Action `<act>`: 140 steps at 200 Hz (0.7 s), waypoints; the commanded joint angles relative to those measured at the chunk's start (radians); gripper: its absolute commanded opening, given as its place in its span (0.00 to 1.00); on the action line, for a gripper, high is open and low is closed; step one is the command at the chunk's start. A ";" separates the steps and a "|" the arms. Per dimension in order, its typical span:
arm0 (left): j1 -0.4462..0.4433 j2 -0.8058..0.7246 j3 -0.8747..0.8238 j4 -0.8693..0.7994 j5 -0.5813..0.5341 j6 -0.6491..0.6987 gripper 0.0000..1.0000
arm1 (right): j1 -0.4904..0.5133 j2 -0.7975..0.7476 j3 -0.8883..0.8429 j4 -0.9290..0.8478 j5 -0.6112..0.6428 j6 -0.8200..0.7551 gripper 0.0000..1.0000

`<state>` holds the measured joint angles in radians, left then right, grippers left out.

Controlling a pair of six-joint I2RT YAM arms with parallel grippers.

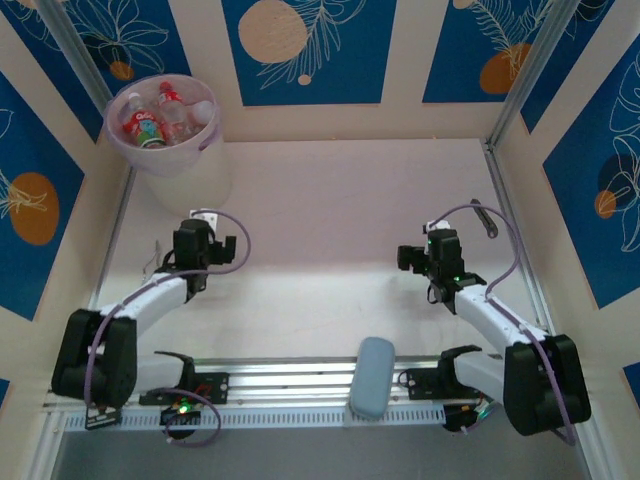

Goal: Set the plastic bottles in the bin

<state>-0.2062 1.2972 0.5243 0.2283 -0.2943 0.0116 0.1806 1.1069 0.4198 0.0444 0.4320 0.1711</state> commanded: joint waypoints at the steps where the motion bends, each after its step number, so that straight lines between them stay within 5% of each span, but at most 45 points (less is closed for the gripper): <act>1: 0.006 0.080 -0.017 0.231 -0.048 0.035 1.00 | -0.009 0.036 -0.010 0.163 0.027 -0.048 0.99; 55: 0.032 0.236 -0.027 0.480 0.010 0.099 1.00 | -0.065 0.066 -0.062 0.388 -0.023 -0.086 0.99; 140: 0.127 0.225 -0.094 0.574 0.152 0.015 1.00 | -0.185 0.212 -0.046 0.633 -0.191 -0.038 0.99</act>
<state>-0.1005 1.5272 0.4461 0.7280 -0.2100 0.0540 0.0208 1.2831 0.3420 0.5915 0.3191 0.1078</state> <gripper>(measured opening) 0.998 0.991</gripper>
